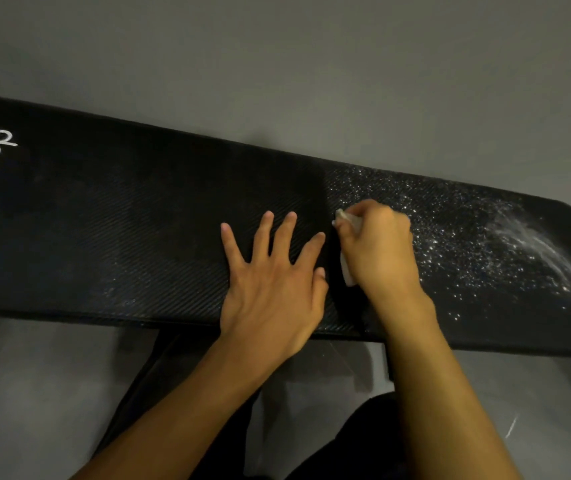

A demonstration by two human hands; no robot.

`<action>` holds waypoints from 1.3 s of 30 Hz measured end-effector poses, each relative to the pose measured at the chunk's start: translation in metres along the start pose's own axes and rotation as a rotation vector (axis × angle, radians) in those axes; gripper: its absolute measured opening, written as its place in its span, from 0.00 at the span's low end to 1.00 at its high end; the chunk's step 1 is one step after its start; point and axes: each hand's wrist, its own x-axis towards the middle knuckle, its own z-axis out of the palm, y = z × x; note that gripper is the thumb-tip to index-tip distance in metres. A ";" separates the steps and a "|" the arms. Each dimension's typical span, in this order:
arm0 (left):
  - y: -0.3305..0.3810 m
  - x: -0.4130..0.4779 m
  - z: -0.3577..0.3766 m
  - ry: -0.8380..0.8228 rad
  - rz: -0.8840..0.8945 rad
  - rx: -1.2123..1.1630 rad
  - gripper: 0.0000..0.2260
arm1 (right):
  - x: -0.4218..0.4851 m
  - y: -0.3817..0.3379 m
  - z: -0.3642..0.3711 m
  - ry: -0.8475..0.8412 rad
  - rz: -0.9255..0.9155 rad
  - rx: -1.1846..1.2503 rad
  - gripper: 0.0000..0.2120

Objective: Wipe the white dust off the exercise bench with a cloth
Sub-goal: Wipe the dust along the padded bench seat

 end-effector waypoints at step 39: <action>0.001 0.045 -0.005 -0.086 -0.017 0.013 0.28 | 0.061 -0.007 0.007 -0.017 -0.141 -0.090 0.11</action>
